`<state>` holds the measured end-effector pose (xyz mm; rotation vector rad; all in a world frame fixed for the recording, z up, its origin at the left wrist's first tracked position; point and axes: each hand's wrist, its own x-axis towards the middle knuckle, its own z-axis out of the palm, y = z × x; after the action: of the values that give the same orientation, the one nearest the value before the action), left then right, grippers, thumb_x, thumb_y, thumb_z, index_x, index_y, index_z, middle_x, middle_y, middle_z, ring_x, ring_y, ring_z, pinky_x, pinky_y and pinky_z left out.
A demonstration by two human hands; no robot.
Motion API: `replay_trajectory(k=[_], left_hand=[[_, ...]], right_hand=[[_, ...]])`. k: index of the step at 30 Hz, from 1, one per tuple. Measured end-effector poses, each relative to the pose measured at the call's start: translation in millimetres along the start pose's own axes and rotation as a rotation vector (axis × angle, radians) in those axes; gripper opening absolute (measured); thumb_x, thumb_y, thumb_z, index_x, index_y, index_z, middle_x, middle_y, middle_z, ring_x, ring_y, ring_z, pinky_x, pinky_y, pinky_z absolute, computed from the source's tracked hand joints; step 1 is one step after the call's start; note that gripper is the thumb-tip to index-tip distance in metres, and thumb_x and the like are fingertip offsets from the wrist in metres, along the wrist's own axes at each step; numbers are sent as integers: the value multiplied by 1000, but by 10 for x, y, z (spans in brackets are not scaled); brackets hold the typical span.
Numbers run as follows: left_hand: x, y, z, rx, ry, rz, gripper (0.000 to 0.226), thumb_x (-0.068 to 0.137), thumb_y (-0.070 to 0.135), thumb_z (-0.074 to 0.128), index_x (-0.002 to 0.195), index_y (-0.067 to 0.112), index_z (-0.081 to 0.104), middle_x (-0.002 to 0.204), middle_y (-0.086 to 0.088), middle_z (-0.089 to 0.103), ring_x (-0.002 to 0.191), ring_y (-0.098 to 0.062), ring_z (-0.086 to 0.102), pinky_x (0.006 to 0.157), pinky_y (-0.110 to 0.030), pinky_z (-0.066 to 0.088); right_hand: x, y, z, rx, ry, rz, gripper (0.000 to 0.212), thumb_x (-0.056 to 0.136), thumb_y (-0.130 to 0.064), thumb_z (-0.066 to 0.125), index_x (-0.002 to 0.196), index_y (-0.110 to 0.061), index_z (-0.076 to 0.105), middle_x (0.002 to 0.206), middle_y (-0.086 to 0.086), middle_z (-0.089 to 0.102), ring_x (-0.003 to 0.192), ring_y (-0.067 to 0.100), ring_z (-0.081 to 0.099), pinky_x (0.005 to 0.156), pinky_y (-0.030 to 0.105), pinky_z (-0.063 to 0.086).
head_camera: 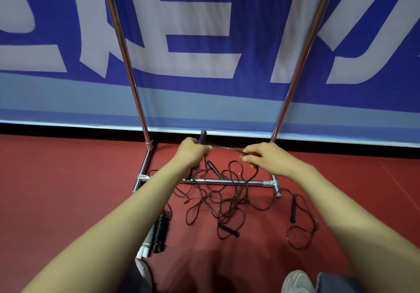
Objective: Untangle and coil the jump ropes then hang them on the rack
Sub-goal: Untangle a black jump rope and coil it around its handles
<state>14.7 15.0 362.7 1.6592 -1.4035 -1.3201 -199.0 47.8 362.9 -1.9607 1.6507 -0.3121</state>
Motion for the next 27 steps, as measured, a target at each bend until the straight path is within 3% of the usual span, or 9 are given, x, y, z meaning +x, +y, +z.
replay_trajectory(k=[3,6,11,15,17,19,23,25,27], left_hand=[[-81,-3,107,154,-75,127,20,87,20,69,103,14,59,84,-2,63,73,-17,56,67,-29,46],[-165,36,175,257,-194,217,10,88,24,68,93,16,63,68,4,56,60,-11,49,55,-22,38],[-251,110,224,350,-186,264,9,94,25,59,93,16,59,66,5,49,55,-10,41,47,-19,32],[-274,248,176,7,-52,346,11,95,21,56,84,19,56,63,5,44,54,-12,37,55,-27,31],[-261,328,89,-277,-38,352,17,96,17,55,79,18,52,59,6,39,51,-12,33,53,-28,27],[-223,353,0,-382,6,339,18,96,15,55,78,18,52,55,9,38,50,-11,30,51,-25,25],[-85,170,-42,-252,85,179,8,94,16,58,88,12,61,67,1,48,54,-12,36,55,-26,33],[-31,73,-17,-72,125,166,18,93,18,60,107,9,66,80,-4,56,63,-14,44,64,-27,37],[-51,55,25,40,137,249,25,91,20,63,114,10,66,83,-3,61,68,-14,49,68,-26,37]], right_hand=[[27,-72,44,-37,6,-57,14,96,-31,57,104,-27,68,76,-18,58,75,0,55,71,23,40],[38,-133,53,42,51,-109,9,93,-32,61,93,-28,69,72,-11,61,70,6,55,67,26,42],[42,-113,44,227,87,-108,9,88,-31,68,81,-26,67,70,-3,64,67,10,56,69,31,45],[60,11,48,194,-12,-50,13,84,-28,73,79,-19,65,75,-8,63,70,4,56,75,27,46],[32,62,55,123,-99,-5,14,86,-27,72,82,-15,65,72,-13,61,63,-9,54,65,12,42],[26,119,58,143,-91,34,14,87,-26,71,79,-18,63,69,-15,57,59,-8,52,61,8,37],[40,162,7,218,114,34,14,92,-24,63,79,-21,66,73,-6,70,74,15,64,76,32,48],[19,126,-25,187,144,-7,15,95,-25,59,83,-21,67,73,-4,71,76,14,66,75,33,47],[-3,69,-36,140,131,-56,14,96,-27,57,87,-23,67,72,-4,69,71,9,65,74,29,48]])
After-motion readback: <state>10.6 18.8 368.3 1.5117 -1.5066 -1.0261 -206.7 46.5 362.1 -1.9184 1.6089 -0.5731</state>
